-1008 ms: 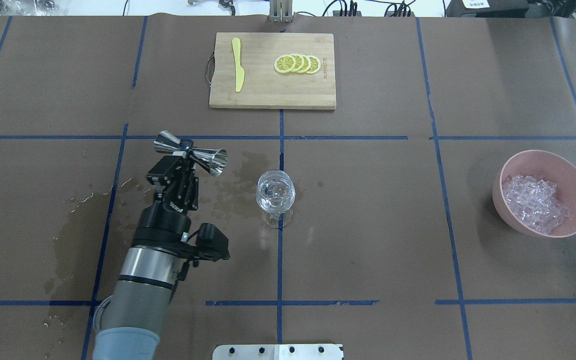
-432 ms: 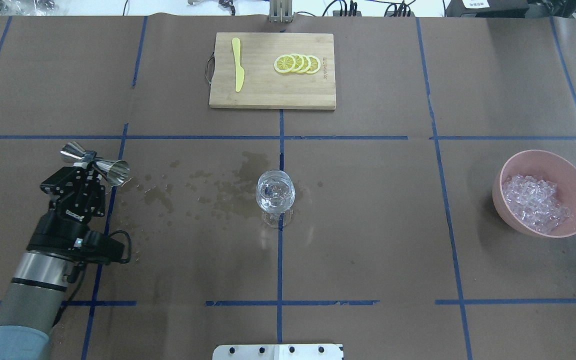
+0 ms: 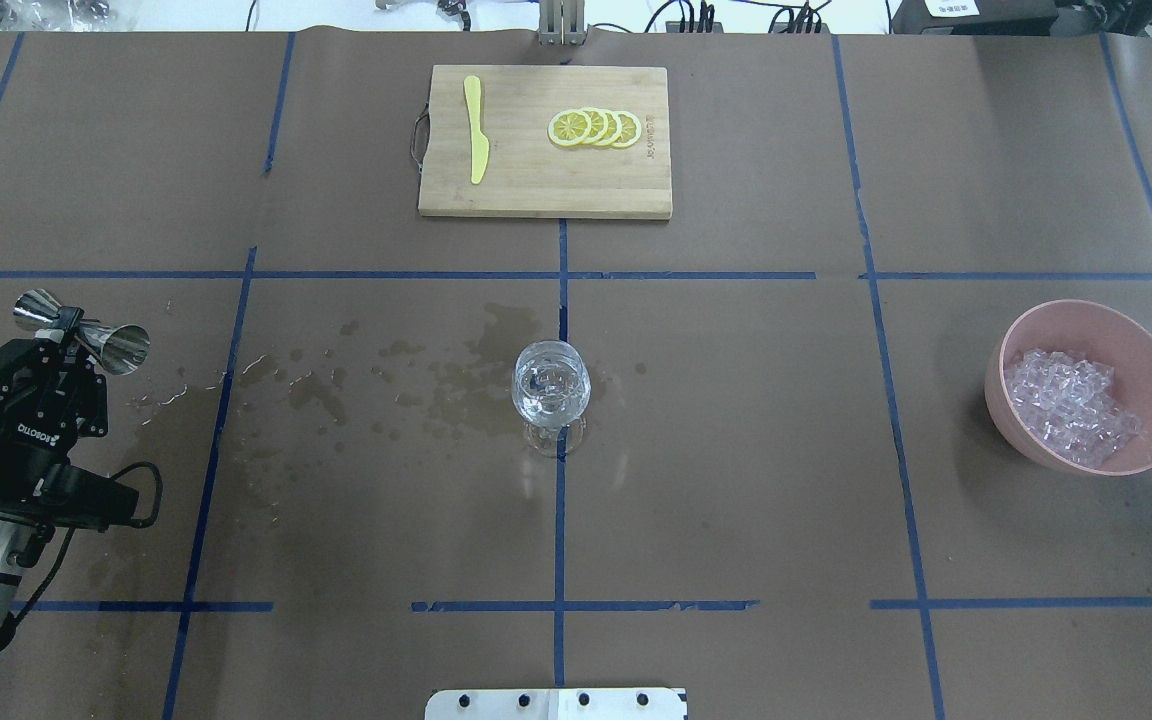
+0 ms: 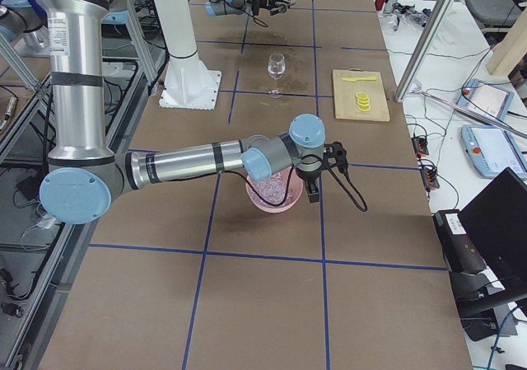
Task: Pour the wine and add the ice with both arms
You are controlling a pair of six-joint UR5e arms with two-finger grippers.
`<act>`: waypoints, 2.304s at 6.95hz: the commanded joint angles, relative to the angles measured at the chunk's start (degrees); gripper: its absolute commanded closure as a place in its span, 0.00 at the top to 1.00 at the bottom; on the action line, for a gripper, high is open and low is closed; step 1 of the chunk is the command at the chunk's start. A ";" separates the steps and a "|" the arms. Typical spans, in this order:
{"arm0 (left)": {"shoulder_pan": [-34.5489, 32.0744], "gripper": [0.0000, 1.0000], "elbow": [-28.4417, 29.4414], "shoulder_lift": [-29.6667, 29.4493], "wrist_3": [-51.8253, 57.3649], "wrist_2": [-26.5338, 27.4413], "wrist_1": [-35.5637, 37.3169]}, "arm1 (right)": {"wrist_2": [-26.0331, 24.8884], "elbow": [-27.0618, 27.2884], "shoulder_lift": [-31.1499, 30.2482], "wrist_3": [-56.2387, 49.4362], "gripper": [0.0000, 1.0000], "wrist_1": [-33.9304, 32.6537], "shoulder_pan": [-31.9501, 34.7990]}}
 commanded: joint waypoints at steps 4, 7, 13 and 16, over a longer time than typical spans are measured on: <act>0.38 0.00 4.26 -3.63 -37.19 -6.36 -3.18 | -1.23 0.44 -0.01 0.01 1.00 0.00 0.00; 0.38 0.00 4.79 -3.73 -56.32 -10.67 -3.18 | -1.32 0.26 -0.09 0.01 1.00 0.00 0.00; 0.99 0.00 9.42 -3.82 -74.72 -10.95 -6.08 | -1.32 0.26 -0.18 0.01 1.00 -0.09 0.00; 0.82 0.00 10.32 -0.13 -74.81 -10.95 -6.61 | -1.32 0.17 -0.18 0.01 1.00 -0.09 0.00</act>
